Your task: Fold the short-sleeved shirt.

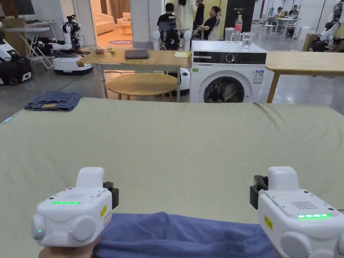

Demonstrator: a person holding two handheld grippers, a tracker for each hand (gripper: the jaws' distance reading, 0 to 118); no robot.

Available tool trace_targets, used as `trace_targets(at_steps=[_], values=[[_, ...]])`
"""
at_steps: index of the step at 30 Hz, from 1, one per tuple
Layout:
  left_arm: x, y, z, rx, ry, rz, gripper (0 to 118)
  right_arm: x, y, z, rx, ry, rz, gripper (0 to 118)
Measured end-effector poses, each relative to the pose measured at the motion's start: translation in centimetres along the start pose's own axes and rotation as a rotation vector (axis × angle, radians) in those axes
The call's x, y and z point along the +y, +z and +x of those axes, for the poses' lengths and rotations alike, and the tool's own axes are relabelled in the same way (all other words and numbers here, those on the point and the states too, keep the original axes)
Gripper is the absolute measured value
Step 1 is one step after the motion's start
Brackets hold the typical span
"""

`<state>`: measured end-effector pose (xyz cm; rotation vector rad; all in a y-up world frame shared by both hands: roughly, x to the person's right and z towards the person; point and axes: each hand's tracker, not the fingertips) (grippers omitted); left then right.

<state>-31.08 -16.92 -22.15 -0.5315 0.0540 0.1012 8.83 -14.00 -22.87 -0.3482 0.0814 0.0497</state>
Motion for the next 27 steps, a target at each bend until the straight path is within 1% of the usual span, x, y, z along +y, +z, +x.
trace_targets(at_steps=[2,4,5,6,7,9,11,12,13,14,15,16,17,18,20,21,23,25,26,27], values=[[-1.7,-0.9,-5.2,-0.071,0.196,-0.080,118,-0.5,-0.3,-0.9,0.018,-0.005,-0.018,0],[-4.2,-1.8,-9.1,-0.108,0.357,-0.149,118,-1.1,-0.9,-1.8,0.033,-0.009,-0.039,0],[-5.5,-2.1,-10.8,-0.099,0.445,-0.134,118,-1.5,-1.1,-2.4,0.037,-0.002,-0.051,0],[-6.3,-2.3,-12.0,-0.101,0.520,-0.176,118,-1.7,-1.3,-2.7,0.044,0.005,-0.064,0],[-7.4,-2.9,-13.2,-0.142,0.605,-0.198,118,-1.9,-1.4,-3.1,0.051,0.013,-0.076,0],[-9.7,-4.4,-14.5,-0.310,0.801,-0.231,118,-2.4,-1.5,-3.7,0.057,0.025,-0.088,0],[-12.5,-6.8,-14.0,-0.490,0.995,-0.261,118,-2.4,-1.6,-3.8,0.062,0.025,-0.096,0],[-13.0,-7.4,-13.5,-0.535,1.030,-0.219,118,-2.4,-1.6,-3.8,0.062,0.024,-0.097,0],[-12.6,-7.5,-12.7,-0.530,0.997,-0.185,118,-2.5,-1.5,-3.8,0.062,0.024,-0.098,0],[-12.1,-8.2,-11.6,-0.573,0.980,-0.191,116,-2.4,-1.5,-3.8,0.061,0.025,-0.097,0],[-12.0,-8.9,-10.8,-0.621,1.001,-0.241,97,-2.3,-1.5,-3.7,0.060,0.025,-0.097,0],[-12.2,-9.7,-9.7,-0.674,1.050,-0.269,58,-2.2,-1.4,-3.5,0.060,0.023,-0.094,0],[-12.4,-10.4,-8.9,-0.679,1.082,-0.281,8,-2.1,-1.4,-3.5,0.059,0.021,-0.092,0],[-12.4,-10.7,-8.5,-0.643,1.091,-0.266,5,-2.0,-1.4,-3.4,0.055,0.019,-0.090,0],[-12.8,-11.4,-8.2,-0.525,1.115,-0.307,5,-1.9,-1.5,-3.2,0.052,0.016,-0.090,0],[-13.0,-11.3,-8.5,-0.448,1.115,-0.280,5,-1.9,-1.4,-3.2,0.051,0.016,-0.091,0],[-11.8,-9.1,-9.1,-0.422,1.044,-0.228,5,-1.9,-1.5,-3.2,0.050,0.026,-0.095,0],[-10.1,-8.0,-10.1,-0.325,0.977,-0.190,5,-2.1,-1.4,-3.1,0.051,0.038,-0.093,0],[-8.9,-7.2,-10.5,-0.252,0.922,-0.155,5,-2.1,-1.5,-3.1,0.050,0.042,-0.094,0],[-7.4,-6.6,-10.6,-0.156,0.814,-0.128,5,-2.2,-1.5,-3.2,0.051,0.044,-0.096,0]])
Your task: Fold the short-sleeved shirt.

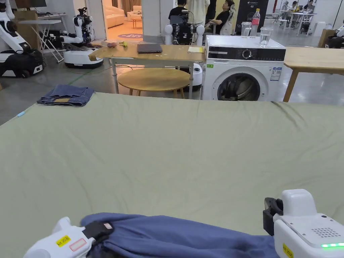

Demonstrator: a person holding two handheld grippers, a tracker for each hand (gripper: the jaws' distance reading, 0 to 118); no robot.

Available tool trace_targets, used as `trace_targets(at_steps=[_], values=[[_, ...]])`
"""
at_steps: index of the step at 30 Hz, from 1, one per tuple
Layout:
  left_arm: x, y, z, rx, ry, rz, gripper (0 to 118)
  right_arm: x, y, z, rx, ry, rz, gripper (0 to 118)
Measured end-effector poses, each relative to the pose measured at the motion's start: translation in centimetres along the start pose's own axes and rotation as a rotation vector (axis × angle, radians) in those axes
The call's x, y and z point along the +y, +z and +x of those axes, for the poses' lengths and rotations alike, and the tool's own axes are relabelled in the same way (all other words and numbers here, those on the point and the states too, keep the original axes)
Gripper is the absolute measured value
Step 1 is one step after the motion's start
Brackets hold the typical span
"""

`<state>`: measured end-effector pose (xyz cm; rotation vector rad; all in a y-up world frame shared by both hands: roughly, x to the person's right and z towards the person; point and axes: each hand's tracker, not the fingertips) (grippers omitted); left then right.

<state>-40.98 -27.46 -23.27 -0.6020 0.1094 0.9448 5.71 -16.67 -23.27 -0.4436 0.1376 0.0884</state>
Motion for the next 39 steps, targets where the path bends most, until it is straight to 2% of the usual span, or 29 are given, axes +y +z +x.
trace_targets(at_steps=[1,2,5,8,13,14,15,16,17,18,22,24,25,26,27,28,32,35,37,39], values=[[0.6,0.5,1.2,0.060,-0.101,0.043,5,0.0,-0.1,0.0,0.002,0.001,-0.001,0],[0.7,0.9,3.2,0.114,-0.260,0.061,5,-0.1,-0.1,-0.1,0.005,0.002,-0.001,0],[-2.0,1.7,9.6,0.189,-0.671,0.090,5,-0.2,0.0,-0.3,0.012,0.008,0.002,0],[-7.2,1.6,15.0,0.140,-0.922,0.124,5,-0.3,0.2,-0.2,0.024,-0.006,0.002,0],[-18.1,-1.9,19.8,0.061,-1.283,-0.067,5,-0.8,1.0,0.9,0.012,-0.006,0.011,0],[-19.7,-2.8,19.8,0.079,-1.324,-0.086,9,-1.0,1.2,1.4,0.014,-0.011,0.010,0],[-21.0,-4.0,19.3,0.126,-1.346,-0.092,34,-1.3,1.3,2.0,0.029,-0.027,0.004,0],[-21.7,-4.5,18.9,0.154,-1.353,-0.080,69,-1.4,1.5,2.5,0.036,-0.039,0.002,0],[-21.6,-4.8,18.7,0.138,-1.326,-0.091,96,-1.6,1.7,2.9,0.033,-0.043,0.001,0],[-21.2,-4.8,18.6,0.126,-1.263,-0.128,101,-1.8,1.9,3.2,0.032,-0.043,-0.001,0],[-16.5,-0.8,19.3,-0.060,-0.985,-0.121,101,-2.0,1.7,3.8,0.022,-0.031,-0.018,0],[-13.4,0.9,19.2,-0.097,-0.855,-0.096,101,-2.1,1.7,4.1,0.040,-0.067,-0.031,0],[-11.8,1.3,18.5,-0.109,-0.771,-0.080,98,-2.3,1.7,4.1,0.048,-0.092,-0.027,0],[-10.7,1.1,17.8,-0.085,-0.707,-0.082,80,-2.4,1.7,4.1,0.052,-0.102,-0.028,0],[-9.8,0.6,17.2,-0.062,-0.655,-0.093,34,-2.6,1.6,4.0,0.057,-0.106,-0.032,0],[-9.4,0.0,16.4,-0.045,-0.631,-0.112,1,-2.9,1.4,3.9,0.064,-0.111,-0.035,0],[-11.6,-3.2,15.1,-0.034,-0.610,-0.286,0,-3.7,1.0,4.0,0.072,-0.129,-0.054,0],[-15.5,-4.8,15.6,-0.086,-0.634,-0.426,0,-4.1,1.1,4.7,0.066,-0.138,-0.063,0],[-18.4,-5.0,16.6,-0.160,-0.664,-0.463,0,-4.4,1.3,5.4,0.050,-0.142,-0.070,0],[-20.9,-5.5,17.8,-0.165,-0.696,-0.511,0,-4.8,1.4,6.3,0.040,-0.153,-0.079,0]])
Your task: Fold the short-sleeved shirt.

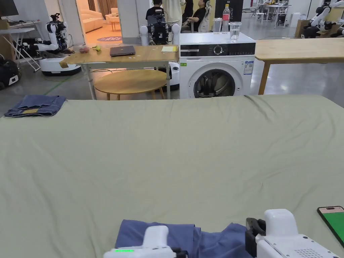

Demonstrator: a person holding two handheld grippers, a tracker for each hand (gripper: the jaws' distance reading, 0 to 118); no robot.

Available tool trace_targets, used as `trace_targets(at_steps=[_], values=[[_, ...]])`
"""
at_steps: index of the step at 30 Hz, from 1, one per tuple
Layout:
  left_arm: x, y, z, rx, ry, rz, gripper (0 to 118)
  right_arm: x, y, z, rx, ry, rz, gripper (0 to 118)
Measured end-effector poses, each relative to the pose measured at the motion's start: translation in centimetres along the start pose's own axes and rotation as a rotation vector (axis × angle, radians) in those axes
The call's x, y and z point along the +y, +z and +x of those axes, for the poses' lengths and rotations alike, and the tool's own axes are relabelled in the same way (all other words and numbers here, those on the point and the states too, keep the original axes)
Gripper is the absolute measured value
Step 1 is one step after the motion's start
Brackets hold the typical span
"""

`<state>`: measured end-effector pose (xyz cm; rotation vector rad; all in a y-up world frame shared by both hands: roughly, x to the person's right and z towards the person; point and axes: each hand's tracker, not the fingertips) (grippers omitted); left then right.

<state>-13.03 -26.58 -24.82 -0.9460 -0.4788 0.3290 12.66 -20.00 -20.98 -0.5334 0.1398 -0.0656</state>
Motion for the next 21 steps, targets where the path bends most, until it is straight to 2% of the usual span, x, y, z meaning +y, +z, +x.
trace_targets(at_steps=[3,5,9,11,14,15,16,17,18,21], values=[[-0.6,-2.5,1.3,-0.023,-0.026,-0.029,0,-0.3,0.0,1.2,-0.027,-0.022,-0.009,0],[-0.4,-2.0,1.4,0.012,-0.021,0.001,0,-0.3,0.1,1.6,-0.032,-0.035,-0.012,0],[1.3,5.1,0.6,0.042,-0.032,0.188,0,0.1,-0.1,0.7,-0.021,-0.023,-0.005,0],[1.9,9.4,-0.6,0.088,-0.037,0.289,0,0.3,-0.4,-0.3,0.018,-0.025,-0.006,0],[1.5,12.9,-3.9,0.157,0.050,0.342,3,0.0,-0.8,-1.7,0.044,-0.009,-0.008,0],[1.1,13.4,-5.1,0.162,0.090,0.357,36,-0.1,-1.0,-2.1,0.051,-0.007,-0.013,0],[0.9,13.2,-6.2,0.127,0.117,0.359,76,-0.2,-1.1,-2.3,0.054,-0.009,-0.017,0],[0.6,13.2,-7.0,0.095,0.132,0.356,109,-0.3,-1.2,-2.5,0.058,-0.011,-0.021,0],[0.4,13.2,-7.8,0.089,0.140,0.358,118,-0.5,-1.2,-2.6,0.061,-0.012,-0.024,0],[-0.4,12.0,-11.2,0.044,0.249,0.351,118,-0.9,-0.8,-2.5,0.058,0.000,-0.041,0]])
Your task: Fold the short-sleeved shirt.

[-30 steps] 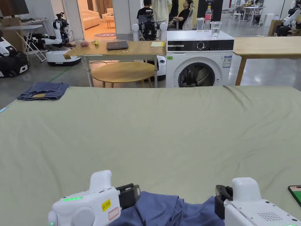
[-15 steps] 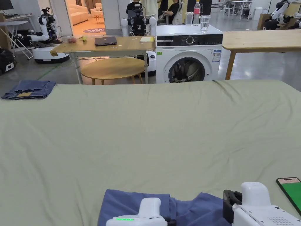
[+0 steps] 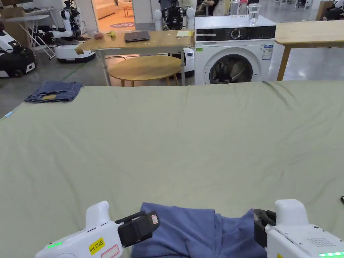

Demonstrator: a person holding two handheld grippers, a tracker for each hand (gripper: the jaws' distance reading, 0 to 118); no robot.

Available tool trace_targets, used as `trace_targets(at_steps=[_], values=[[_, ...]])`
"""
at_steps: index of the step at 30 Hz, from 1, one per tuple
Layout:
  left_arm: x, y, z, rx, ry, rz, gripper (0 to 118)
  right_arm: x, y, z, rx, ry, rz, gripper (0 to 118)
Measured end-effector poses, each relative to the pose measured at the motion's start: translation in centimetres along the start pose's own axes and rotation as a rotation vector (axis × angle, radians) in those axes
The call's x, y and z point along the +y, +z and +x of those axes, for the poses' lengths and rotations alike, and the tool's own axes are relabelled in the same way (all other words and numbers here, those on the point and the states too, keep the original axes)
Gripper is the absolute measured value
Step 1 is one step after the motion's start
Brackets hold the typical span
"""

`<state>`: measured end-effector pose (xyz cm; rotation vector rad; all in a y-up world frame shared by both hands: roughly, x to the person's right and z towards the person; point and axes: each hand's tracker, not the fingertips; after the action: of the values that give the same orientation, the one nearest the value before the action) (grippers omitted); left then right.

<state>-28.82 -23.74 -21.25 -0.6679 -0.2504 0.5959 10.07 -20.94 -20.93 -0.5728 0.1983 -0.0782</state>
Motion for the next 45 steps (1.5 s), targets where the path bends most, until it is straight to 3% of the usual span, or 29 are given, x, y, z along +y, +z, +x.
trace_targets(at_steps=[1,2,6,7,9,10,11,12,14,16,20,22,25,30,34,35,37,40,41,42,43,45], values=[[0.3,0.1,-1.4,0.011,0.019,0.115,118,-0.2,0.2,0.2,-0.008,0.012,-0.007,0],[-0.5,-0.6,-2.7,-0.010,0.119,0.004,118,-0.4,0.3,0.4,-0.019,0.023,-0.010,0],[-3.1,-5.1,-6.7,-0.282,0.457,-0.113,114,-0.5,0.7,1.6,-0.059,0.016,-0.027,0],[-4.4,-7.1,-7.4,-0.352,0.552,-0.119,98,-0.4,0.7,1.9,-0.068,0.009,-0.029,0],[-5.3,-8.2,-6.8,-0.504,0.609,-0.028,75,-0.3,0.9,2.0,-0.081,0.007,-0.031,0],[-5.2,-8.4,-6.2,-0.483,0.612,-0.052,60,-0.2,0.9,2.0,-0.088,0.013,-0.033,0],[-5.5,-8.2,-4.9,-0.451,0.600,-0.048,7,-0.2,1.0,1.9,-0.096,0.020,-0.034,0],[-5.6,-8.3,-4.6,-0.400,0.606,-0.044,4,-0.1,1.0,1.8,-0.099,0.027,-0.036,0],[-5.8,-8.4,-4.5,-0.196,0.563,-0.073,4,0.0,0.9,1.7,-0.103,0.043,-0.044,0],[-5.2,-8.2,-5.7,-0.279,0.591,-0.013,4,0.1,0.7,1.4,-0.109,0.055,-0.047,0],[-1.6,-3.4,-7.0,-0.096,0.415,0.128,4,0.5,0.3,0.4,-0.099,0.062,-0.049,0],[0.8,-0.9,-7.3,0.016,0.211,0.165,4,0.5,0.0,-0.3,-0.083,0.071,-0.047,0],[2.4,1.4,-3.9,0.230,-0.256,0.138,4,0.6,-0.5,-1.3,-0.061,0.087,-0.043,0],[0.5,0.3,6.4,0.192,-0.597,0.159,4,0.4,-0.8,-1.9,-0.039,0.087,-0.042,0],[-4.6,-5.7,14.3,0.205,-0.931,-0.044,4,-0.2,0.5,-1.2,-0.043,0.096,-0.036,0],[-6.4,-7.4,15.5,0.225,-1.009,-0.088,8,-0.3,0.8,-0.8,-0.051,0.095,-0.035,0],[-9.3,-10.3,16.7,0.239,-1.086,-0.169,34,-0.6,1.4,0.1,-0.069,0.088,-0.034,0],[-11.1,-12.5,16.5,0.285,-1.138,-0.193,47,-1.0,1.8,1.0,-0.095,0.121,-0.044,0],[-10.2,-11.7,16.8,0.275,-1.110,-0.180,67,-1.1,1.8,1.1,-0.103,0.133,-0.050,0],[-9.2,-10.7,17.1,0.230,-1.019,-0.160,93,-1.1,1.8,1.3,-0.103,0.133,-0.054,0],[-7.2,-9.0,17.0,0.136,-0.900,-0.130,102,-1.0,1.9,1.5,-0.098,0.129,-0.055,0],[-4.0,-6.4,16.2,-0.017,-0.648,-0.089,102,-0.9,1.8,1.7,-0.085,0.115,-0.053,0]])
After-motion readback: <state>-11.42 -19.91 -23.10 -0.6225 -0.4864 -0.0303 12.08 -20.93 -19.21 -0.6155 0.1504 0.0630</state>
